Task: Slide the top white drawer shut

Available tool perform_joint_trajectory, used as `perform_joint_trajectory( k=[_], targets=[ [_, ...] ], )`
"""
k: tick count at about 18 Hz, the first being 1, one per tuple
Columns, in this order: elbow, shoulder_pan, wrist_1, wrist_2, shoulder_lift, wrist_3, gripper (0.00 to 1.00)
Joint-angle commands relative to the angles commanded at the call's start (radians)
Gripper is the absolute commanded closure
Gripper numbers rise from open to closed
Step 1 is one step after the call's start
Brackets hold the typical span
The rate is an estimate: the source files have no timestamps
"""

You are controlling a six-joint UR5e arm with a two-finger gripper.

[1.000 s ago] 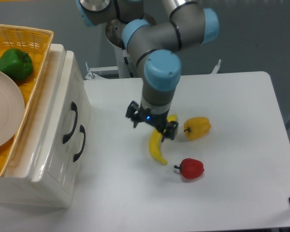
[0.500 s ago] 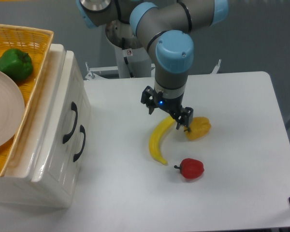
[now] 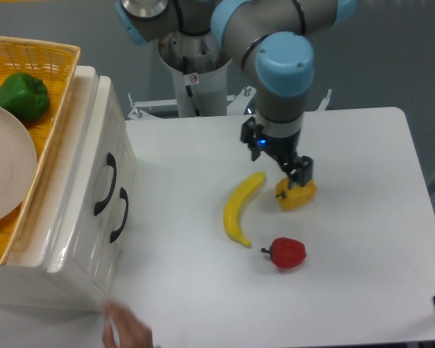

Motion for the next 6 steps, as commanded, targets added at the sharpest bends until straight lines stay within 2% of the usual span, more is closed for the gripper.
perform_joint_trajectory(
  k=[2,6],
  targets=[
    [0.0,0.029,0.0,-0.002,-0.002,0.066,0.0],
    [0.003,0.046,0.0,-0.006,0.0,0.074,0.0]
  ],
)
